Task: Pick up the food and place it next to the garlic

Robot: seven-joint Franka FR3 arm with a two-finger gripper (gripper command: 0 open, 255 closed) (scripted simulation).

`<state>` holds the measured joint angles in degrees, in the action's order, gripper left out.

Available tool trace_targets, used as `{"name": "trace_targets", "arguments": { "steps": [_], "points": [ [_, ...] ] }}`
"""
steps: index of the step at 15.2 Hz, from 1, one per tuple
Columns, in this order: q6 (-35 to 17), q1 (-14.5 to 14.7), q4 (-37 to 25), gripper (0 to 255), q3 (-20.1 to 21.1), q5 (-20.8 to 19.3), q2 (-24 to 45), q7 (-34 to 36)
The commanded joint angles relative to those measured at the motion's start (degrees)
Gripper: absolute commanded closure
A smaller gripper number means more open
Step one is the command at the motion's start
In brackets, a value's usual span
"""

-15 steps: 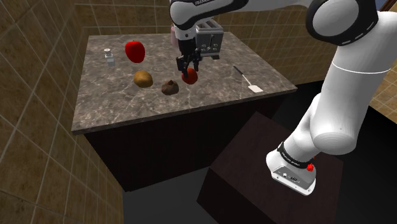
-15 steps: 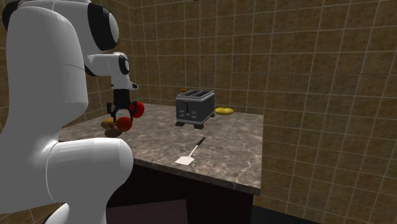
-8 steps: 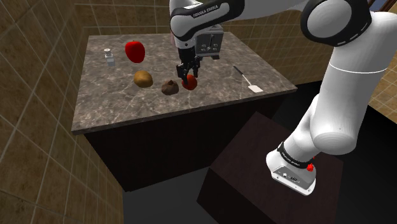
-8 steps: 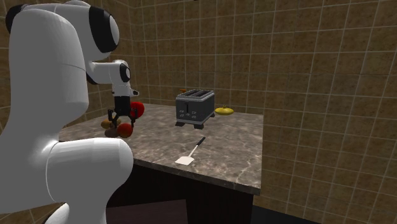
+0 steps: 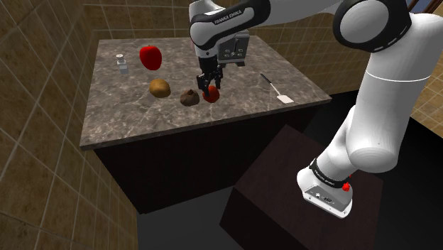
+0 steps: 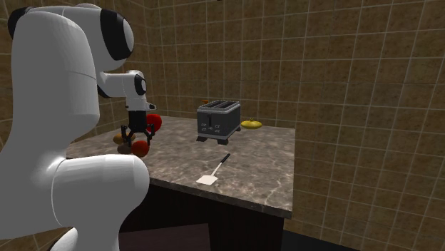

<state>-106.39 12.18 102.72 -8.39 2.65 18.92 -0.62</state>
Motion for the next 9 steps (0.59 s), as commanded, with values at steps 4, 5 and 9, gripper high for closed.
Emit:
{"name": "trace_targets", "arguments": {
  "steps": [4,5,9],
  "points": [
    [0.0,0.0,0.0,0,0.0,0.0,0.0,0.0],
    [0.0,0.0,0.0,0,0.0,0.0,0.0,0.0],
    [3.8,-0.1,-3.6,0,-0.1,-0.1,-0.2,0.1]
  ]
}}
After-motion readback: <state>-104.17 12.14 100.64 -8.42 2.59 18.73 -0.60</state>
